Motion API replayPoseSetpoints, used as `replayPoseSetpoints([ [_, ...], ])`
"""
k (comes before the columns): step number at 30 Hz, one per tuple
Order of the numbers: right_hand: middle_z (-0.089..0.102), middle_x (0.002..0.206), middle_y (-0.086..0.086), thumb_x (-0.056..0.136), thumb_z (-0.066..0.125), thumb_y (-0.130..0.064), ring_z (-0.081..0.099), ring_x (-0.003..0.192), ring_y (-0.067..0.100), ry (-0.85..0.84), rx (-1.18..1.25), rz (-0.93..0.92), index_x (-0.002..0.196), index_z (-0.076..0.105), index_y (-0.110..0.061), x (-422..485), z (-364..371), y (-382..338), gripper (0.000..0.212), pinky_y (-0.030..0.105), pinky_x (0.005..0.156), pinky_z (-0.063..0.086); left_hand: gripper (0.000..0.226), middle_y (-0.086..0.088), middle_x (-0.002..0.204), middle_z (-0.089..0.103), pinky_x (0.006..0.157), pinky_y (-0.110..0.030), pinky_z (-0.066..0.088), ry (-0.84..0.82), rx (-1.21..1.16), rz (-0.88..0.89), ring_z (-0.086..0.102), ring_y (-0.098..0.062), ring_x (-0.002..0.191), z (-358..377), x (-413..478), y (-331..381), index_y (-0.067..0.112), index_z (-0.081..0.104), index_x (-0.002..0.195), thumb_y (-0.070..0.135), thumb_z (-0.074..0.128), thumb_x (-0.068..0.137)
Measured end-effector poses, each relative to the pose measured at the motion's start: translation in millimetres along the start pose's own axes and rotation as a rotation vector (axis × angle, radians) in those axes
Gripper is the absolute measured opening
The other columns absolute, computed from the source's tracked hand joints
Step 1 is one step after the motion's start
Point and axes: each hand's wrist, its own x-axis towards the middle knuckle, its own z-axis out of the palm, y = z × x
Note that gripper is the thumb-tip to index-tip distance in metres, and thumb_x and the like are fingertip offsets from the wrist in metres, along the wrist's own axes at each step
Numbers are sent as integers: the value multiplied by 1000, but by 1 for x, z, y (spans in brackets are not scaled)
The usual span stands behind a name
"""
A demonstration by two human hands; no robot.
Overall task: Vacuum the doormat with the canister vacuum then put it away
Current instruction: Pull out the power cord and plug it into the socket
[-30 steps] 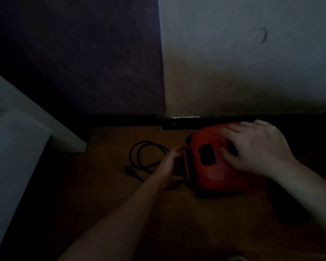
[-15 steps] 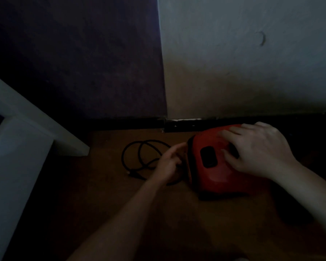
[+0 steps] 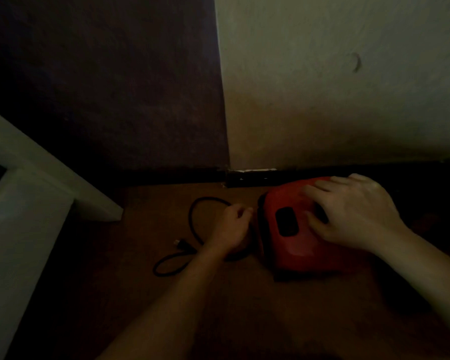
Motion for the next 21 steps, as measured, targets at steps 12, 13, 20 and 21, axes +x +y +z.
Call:
replayPoseSetpoints([
  [12, 72, 88, -3, 80, 49, -49, 70, 83, 25, 11, -9, -6, 103, 69, -23, 0, 2, 1, 39, 34, 67, 43, 15, -1, 78, 64, 66, -27, 44, -62, -506, -174, 60, -15, 75, 27, 13, -2, 16, 61, 81, 23, 62, 93],
  [13, 72, 89, -3, 80, 49, -49, 70, 84, 25, 12, -7, -5, 104, 69, -24, 0, 2, 0, 40, 34, 67, 43, 19, 4, 72, 62, 64, -25, 44, -54, -528, -157, 59, -10, 70, 27, 10, 1, 18, 59, 75, 21, 63, 93],
  [20, 73, 92, -3, 80, 46, -49, 70, 86, 24, 9, -2, -1, 107, 69, -24, 0, 0, 0, 44, 35, 69, 44, 24, 0, 99, 56, 76, -11, 40, 113, -405, 47, 54, -7, 91, 26, -17, 6, 24, 53, 73, 18, 64, 94],
  [21, 73, 92, -3, 80, 46, -49, 70, 86, 24, 9, -3, -3, 107, 69, -24, 0, 0, 0, 43, 35, 69, 44, 21, 1, 95, 57, 72, -9, 41, 136, -425, 58, 54, -5, 86, 25, -28, 4, 24, 53, 77, 20, 61, 96],
])
